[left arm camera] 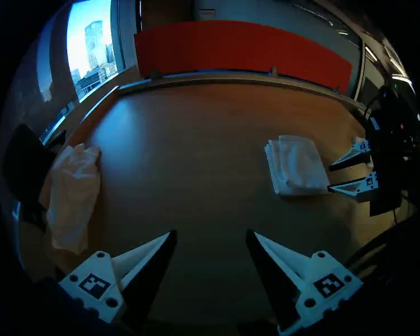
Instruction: Fold towel
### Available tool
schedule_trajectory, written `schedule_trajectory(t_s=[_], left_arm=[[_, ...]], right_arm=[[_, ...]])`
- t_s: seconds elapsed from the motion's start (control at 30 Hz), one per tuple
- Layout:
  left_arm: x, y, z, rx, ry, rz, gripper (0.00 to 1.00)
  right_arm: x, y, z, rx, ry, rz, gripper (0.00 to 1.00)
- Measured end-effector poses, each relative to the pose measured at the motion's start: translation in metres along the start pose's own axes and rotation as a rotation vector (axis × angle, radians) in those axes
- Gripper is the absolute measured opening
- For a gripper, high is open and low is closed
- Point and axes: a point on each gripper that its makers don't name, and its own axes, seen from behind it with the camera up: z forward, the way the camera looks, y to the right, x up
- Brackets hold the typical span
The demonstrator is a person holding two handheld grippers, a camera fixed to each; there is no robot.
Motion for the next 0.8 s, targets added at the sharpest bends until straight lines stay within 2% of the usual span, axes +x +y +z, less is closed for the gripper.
schedule_trajectory(t_s=[0.23, 0.4, 0.6, 0.8], left_arm=[[-0.002, 0.0, 0.0, -0.001, -0.003, -0.001, 0.91], [-0.002, 0.0, 0.001, -0.002, -0.004, -0.002, 0.91], [-0.003, 0.001, 0.001, -0.002, -0.006, -0.002, 0.91], [-0.003, 0.001, 0.001, -0.002, -0.005, -0.005, 0.91]], right_arm=[[-0.018, -0.001, 0.003, -0.006, -0.026, 0.021, 0.72], [-0.024, -0.003, 0.005, -0.008, -0.036, 0.025, 0.68], [-0.027, -0.004, 0.008, -0.017, -0.042, 0.05, 0.53], [-0.029, -0.008, 0.007, -0.015, -0.039, 0.072, 0.33]])
